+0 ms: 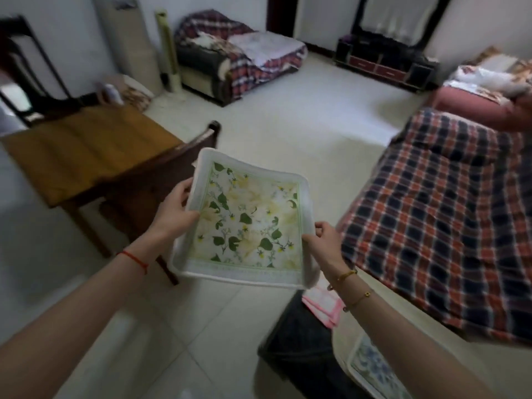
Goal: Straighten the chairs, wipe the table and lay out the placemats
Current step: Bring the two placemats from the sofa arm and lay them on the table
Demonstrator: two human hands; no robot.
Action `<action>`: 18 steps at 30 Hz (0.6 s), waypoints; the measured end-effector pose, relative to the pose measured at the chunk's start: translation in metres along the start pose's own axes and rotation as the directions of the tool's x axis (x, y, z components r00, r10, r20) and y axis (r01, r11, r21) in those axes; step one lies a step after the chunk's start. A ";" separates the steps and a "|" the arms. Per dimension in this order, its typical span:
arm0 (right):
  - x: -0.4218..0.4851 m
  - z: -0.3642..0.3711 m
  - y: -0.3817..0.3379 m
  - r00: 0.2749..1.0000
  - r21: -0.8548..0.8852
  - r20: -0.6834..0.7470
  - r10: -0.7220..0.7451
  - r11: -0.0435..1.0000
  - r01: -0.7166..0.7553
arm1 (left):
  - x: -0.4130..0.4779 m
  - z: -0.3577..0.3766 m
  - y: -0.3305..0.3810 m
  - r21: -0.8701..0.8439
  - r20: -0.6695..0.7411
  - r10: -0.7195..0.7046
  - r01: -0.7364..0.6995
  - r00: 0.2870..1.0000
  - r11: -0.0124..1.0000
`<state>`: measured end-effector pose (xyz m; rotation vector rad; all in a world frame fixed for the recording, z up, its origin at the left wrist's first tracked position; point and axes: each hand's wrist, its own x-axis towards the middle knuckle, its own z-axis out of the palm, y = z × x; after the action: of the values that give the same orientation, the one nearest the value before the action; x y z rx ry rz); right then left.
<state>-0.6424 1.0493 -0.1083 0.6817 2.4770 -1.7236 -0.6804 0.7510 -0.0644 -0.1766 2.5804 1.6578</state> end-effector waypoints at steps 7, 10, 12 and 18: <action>-0.005 0.170 -0.135 0.978 -0.002 0.144 -0.148 0.989 0.150 | 0.027 -0.211 -0.024 -0.125 -0.164 -0.021 0.000 0.986 0.992; -0.012 0.244 -0.186 0.968 -0.001 0.155 -0.197 0.980 0.200 | 0.042 -0.292 -0.037 -0.092 -0.241 0.011 -0.034 0.971 0.995; -0.014 0.289 -0.217 0.963 0.009 0.166 -0.210 0.977 0.212 | 0.053 -0.339 -0.048 -0.102 -0.278 -0.003 -0.026 0.961 0.994; -0.005 0.406 -0.280 0.939 0.018 0.249 -0.236 0.971 0.239 | 0.086 -0.445 -0.088 -0.084 -0.390 -0.043 0.010 0.920 0.996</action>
<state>-0.8278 0.6023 -0.0142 0.1525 2.4698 -1.7395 -0.7522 0.3052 0.0304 -0.6065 2.7641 1.8849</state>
